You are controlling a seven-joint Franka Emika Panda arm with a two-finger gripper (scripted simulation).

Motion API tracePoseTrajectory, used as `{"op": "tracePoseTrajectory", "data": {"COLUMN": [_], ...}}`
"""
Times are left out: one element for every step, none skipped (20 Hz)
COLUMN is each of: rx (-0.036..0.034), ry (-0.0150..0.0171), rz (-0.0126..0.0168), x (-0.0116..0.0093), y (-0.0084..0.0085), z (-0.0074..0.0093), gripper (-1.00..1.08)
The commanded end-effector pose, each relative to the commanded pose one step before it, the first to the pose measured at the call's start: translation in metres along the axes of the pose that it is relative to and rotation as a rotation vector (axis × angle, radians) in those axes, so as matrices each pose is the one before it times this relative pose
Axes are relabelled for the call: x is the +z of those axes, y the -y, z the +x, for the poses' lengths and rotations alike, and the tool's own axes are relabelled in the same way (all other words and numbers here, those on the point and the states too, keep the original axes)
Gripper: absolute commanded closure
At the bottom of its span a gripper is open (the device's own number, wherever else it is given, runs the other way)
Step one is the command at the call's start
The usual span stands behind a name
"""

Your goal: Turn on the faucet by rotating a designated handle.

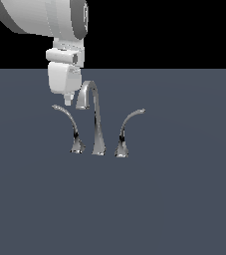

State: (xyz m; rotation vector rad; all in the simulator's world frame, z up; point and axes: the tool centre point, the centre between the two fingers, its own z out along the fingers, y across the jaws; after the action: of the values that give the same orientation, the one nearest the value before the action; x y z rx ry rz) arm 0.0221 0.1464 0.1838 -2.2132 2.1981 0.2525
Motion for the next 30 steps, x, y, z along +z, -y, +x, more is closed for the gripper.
{"op": "tracePoseTrajectory", "data": {"rx": [0.04825, 0.01504, 0.01363, 0.01229, 0.01102, 0.00979, 0.00863, 0.00750, 0.00641, 0.00539, 0.00433, 0.00337, 0.00238, 0.00143, 0.00041, 0.00000, 0.00000, 0.00000, -0.00139, 0.00000, 0.00000, 0.00000, 0.00043, 0.00000, 0.00000, 0.00000, 0.00000, 0.00000, 0.00041, 0.00000], "ry": [-0.03419, -0.01154, -0.01057, -0.00961, -0.00867, -0.00773, -0.00683, -0.00595, -0.00509, -0.00428, -0.00344, -0.00267, -0.00189, -0.00114, -0.00033, 0.00000, 0.00000, 0.00000, 0.00039, 0.00000, 0.00000, 0.00000, -0.00013, 0.00000, 0.00000, 0.00000, 0.00000, 0.00000, -0.00014, 0.00000], "rz": [0.02791, 0.01023, 0.00996, 0.00958, 0.00910, 0.00851, 0.00784, 0.00709, 0.00627, 0.00543, 0.00447, 0.00354, 0.00254, 0.00154, 0.00045, 0.00000, 0.00000, 0.00000, -0.00089, 0.00000, 0.00000, 0.00000, 0.00020, 0.00000, 0.00000, 0.00000, 0.00000, 0.00000, 0.00022, 0.00000], "x": [0.00558, 0.00159, 0.00133, 0.00110, 0.00090, 0.00073, 0.00058, 0.00046, 0.00036, 0.00026, 0.00021, 0.00014, 0.00009, 0.00005, 0.00004, 0.00000, 0.00000, 0.00000, 0.00011, 0.00002, 0.00002, 0.00002, -0.00006, 0.00002, 0.00002, 0.00002, 0.00002, 0.00002, -0.00007, 0.00002], "y": [0.00808, 0.00246, 0.00223, 0.00201, 0.00179, 0.00159, 0.00139, 0.00121, 0.00103, 0.00086, 0.00069, 0.00053, 0.00038, 0.00023, 0.00007, 0.00000, 0.00000, 0.00000, -0.00029, -0.00288, -0.00289, -0.00289, -0.00282, -0.00290, -0.00291, -0.00291, -0.00292, -0.00292, -0.00285, -0.00292], "z": [-0.00415, -0.00179, -0.00179, -0.00177, -0.00171, -0.00163, -0.00152, -0.00140, -0.00125, -0.00108, -0.00092, -0.00072, -0.00052, -0.00031, -0.00013, 0.00000, 0.00000, 0.00000, -0.00023, -0.00123, -0.00124, -0.00124, -0.00102, -0.00125, -0.00125, -0.00126, -0.00126, -0.00126, -0.00106, -0.00127], "gripper": [1.08, 1.08, 1.08, 1.08, 1.08, 1.08, 1.08, 1.08, 1.08, 1.08, 1.08, 1.08, 1.08, 1.08, 1.08, 1.08, 1.08, 1.08, 1.08, 1.08, 1.08, 1.08, 1.08, 1.08, 1.08, 1.08, 1.08, 1.08, 1.08, 1.08]}}
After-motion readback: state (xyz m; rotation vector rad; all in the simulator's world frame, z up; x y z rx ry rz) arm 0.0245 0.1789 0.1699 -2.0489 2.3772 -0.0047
